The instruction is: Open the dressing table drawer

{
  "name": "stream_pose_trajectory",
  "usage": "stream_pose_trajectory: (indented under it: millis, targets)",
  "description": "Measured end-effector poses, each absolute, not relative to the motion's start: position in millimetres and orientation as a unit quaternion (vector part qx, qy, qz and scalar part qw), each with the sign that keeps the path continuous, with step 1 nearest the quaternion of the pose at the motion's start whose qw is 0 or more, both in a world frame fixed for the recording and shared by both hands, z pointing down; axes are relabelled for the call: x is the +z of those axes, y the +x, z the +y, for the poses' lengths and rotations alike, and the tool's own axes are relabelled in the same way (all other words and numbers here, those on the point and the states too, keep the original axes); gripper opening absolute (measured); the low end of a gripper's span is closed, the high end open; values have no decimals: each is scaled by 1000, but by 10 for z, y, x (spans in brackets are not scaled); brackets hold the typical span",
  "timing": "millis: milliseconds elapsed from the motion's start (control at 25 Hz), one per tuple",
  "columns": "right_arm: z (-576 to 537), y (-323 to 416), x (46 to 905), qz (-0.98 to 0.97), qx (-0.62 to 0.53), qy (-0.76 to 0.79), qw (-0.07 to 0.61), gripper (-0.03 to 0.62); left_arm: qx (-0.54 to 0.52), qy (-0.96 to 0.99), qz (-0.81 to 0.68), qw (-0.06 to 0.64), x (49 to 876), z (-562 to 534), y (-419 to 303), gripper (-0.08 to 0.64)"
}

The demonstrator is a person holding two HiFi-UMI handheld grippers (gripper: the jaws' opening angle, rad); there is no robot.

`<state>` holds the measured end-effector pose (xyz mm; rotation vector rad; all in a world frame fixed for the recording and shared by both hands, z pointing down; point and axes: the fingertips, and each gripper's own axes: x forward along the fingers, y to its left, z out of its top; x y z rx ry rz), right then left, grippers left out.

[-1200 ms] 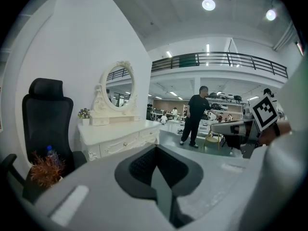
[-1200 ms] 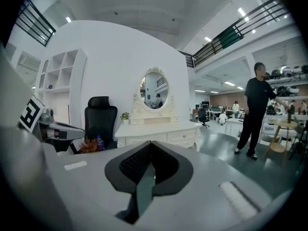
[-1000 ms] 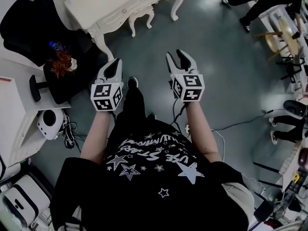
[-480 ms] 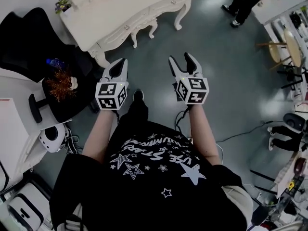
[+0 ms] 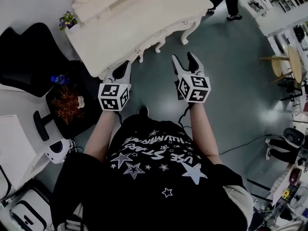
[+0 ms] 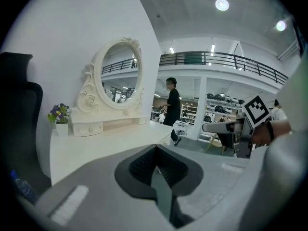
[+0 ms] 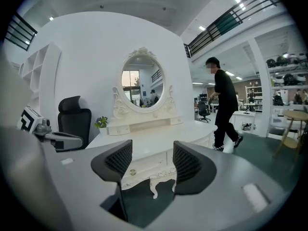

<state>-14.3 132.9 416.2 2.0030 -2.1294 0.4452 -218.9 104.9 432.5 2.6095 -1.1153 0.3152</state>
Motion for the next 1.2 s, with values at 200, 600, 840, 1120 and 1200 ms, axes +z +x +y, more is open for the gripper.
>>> stream_pose_trajectory:
  millis: [200,600,840,1120,1200]
  targets:
    - [1008,-83,4157,-714,146,677,101,281,103,901,-393,152,4350,677,-2226,1]
    - [275,268,4258,-720,142,673,97,281,107,898,-400,150,4440,122,-1942,2]
    - [-530,571,4379,-747,151,642,85,281,114,878,-440,148,4463,-442,-1700,2]
    - [-1489,1160,4490,-772,166,607,91,279,125,855,-477,161,4519,-1076,-1140,2]
    - [-1738,1315,4521,-778,169,598,97,278,125,848,-487,164,4519,-1274,-994,2]
